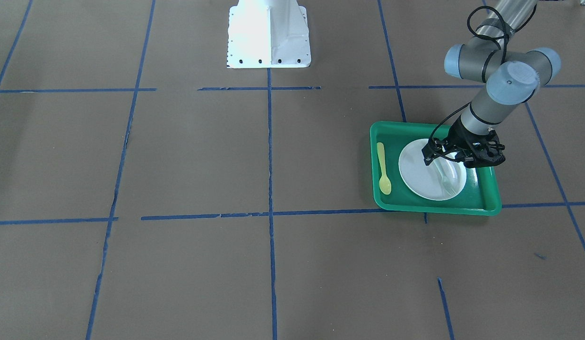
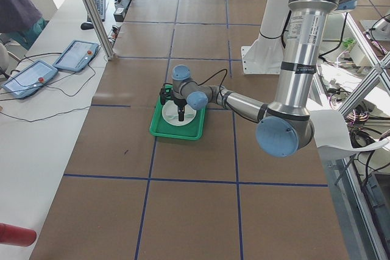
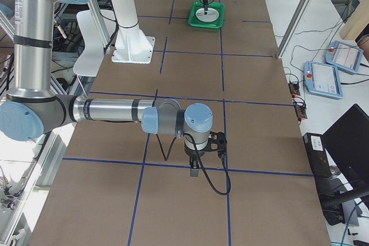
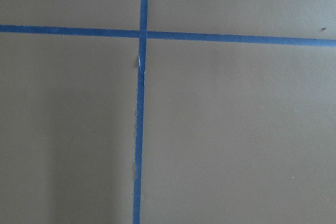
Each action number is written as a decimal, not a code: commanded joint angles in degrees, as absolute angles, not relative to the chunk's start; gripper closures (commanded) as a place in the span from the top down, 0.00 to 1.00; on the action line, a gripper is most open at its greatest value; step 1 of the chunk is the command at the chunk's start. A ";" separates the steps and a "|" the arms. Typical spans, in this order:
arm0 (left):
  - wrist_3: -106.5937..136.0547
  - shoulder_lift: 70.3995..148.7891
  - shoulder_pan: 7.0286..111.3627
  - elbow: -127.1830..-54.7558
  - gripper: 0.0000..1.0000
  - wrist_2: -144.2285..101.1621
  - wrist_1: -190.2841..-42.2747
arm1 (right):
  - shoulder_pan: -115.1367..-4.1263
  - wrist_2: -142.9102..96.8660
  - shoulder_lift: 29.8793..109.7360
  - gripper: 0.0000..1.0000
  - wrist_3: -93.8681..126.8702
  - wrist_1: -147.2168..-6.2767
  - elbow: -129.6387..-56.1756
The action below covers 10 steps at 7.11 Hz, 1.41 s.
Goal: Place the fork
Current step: 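Lower the left gripper over the white fork on the plate, then close the left gripper on the white fork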
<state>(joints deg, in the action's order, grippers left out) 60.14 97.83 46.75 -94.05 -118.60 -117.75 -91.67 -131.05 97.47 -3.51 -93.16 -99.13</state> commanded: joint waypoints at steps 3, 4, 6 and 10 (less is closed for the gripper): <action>60.21 98.08 46.32 -92.82 0.68 -118.56 -118.48 | -91.67 -131.04 97.47 1.00 -3.52 -93.16 -99.14; 60.21 98.26 46.32 -92.64 0.67 -118.56 -118.48 | -91.67 -131.04 97.47 1.00 -3.52 -93.16 -99.14; 60.12 98.35 46.32 -92.29 0.56 -118.56 -118.48 | -91.67 -131.04 97.47 1.00 -3.52 -93.16 -99.14; 60.29 98.35 46.32 -92.63 0.00 -118.56 -118.48 | -91.67 -131.04 97.47 1.00 -3.52 -93.16 -99.14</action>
<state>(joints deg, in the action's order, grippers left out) 60.15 98.35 46.32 -92.47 -118.56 -118.48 -91.67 -131.05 97.47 -3.49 -93.16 -99.10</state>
